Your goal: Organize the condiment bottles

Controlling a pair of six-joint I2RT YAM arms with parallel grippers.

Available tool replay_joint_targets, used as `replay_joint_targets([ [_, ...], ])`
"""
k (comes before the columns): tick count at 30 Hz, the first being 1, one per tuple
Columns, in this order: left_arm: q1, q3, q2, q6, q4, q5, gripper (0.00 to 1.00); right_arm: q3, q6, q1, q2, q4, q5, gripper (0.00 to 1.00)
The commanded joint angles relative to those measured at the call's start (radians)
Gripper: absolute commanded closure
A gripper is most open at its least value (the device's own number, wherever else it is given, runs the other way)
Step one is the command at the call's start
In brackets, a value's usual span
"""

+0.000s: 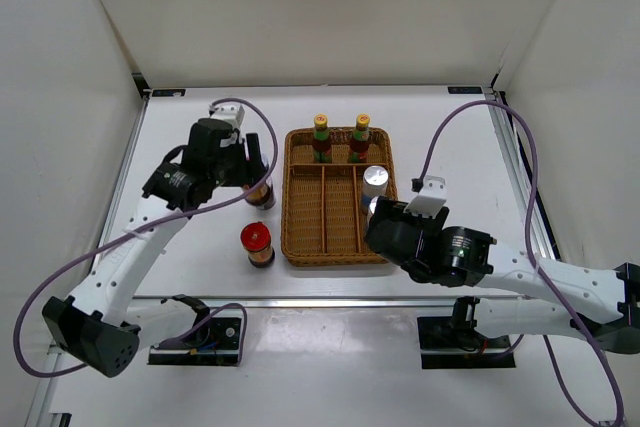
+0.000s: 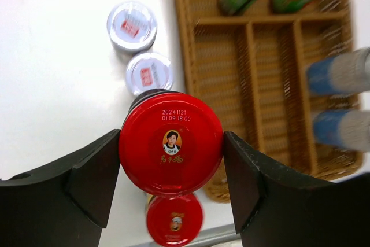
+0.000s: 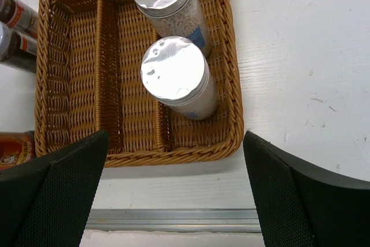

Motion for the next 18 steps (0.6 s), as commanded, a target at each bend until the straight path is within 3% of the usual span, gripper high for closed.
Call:
replay_joint_targets([
  [1, -0.023, 0.111, -0.014, -0.048, 0.067, 0.009, 0.89, 0.002, 0.029, 0.007, -0.014, -0.001, 0.051, 0.00],
  [9, -0.127, 0.249, 0.185, -0.102, 0.129, -0.016, 0.89, 0.002, 0.067, 0.007, -0.014, -0.041, 0.061, 0.00],
  [18, -0.270, 0.290, 0.397, -0.113, 0.356, -0.034, 0.89, -0.035, 0.168, 0.007, -0.077, -0.085, 0.081, 0.00],
])
